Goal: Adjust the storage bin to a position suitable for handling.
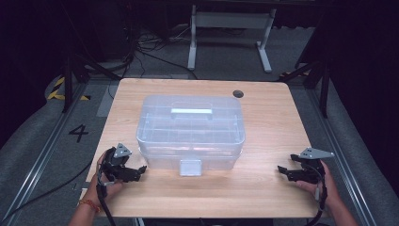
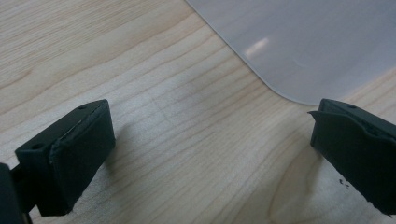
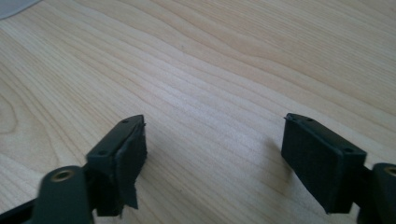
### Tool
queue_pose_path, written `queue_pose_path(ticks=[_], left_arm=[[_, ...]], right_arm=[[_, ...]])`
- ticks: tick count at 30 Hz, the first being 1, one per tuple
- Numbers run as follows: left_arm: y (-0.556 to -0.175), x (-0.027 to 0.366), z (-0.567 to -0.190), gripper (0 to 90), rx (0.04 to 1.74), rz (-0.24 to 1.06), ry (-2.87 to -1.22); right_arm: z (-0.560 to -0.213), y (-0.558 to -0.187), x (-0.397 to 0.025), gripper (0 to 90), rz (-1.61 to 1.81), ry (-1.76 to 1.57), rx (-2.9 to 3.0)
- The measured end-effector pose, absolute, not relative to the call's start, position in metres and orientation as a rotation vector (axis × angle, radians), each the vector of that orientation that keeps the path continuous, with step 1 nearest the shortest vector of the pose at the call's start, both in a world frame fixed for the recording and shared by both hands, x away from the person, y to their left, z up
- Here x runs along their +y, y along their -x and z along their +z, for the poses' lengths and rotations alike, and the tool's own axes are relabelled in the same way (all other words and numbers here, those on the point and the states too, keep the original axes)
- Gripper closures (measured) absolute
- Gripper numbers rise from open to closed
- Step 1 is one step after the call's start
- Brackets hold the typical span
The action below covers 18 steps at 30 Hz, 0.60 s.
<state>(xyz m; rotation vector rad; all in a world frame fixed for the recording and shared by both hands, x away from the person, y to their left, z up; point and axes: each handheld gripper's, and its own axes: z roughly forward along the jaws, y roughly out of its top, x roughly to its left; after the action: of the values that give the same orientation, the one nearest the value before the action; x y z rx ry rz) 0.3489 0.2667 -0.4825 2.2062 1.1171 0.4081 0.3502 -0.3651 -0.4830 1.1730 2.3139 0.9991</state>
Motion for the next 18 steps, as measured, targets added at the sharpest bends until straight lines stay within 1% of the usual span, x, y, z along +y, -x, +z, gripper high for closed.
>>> queue_pose_path(ticks=[3,4,10,18], left_arm=[[-0.348,0.269,-0.482,0.2,1.089,0.405,-2.221],[-0.348,0.270,-0.483,0.3,1.082,0.400,-2.221],[-0.346,0.274,-0.482,0.4,1.059,0.394,-2.231],[-0.344,0.275,-0.482,0.5,1.068,0.409,-2.229]], right_arm=[[-0.479,-0.353,-0.363,29.9,1.021,-1.140,2.300],[-0.477,-0.353,-0.363,32.5,1.031,-1.128,2.290],[-0.465,-0.357,-0.355,34.5,1.073,-1.085,2.279],[-0.435,-0.364,-0.345,34.6,1.138,-1.006,2.238]])
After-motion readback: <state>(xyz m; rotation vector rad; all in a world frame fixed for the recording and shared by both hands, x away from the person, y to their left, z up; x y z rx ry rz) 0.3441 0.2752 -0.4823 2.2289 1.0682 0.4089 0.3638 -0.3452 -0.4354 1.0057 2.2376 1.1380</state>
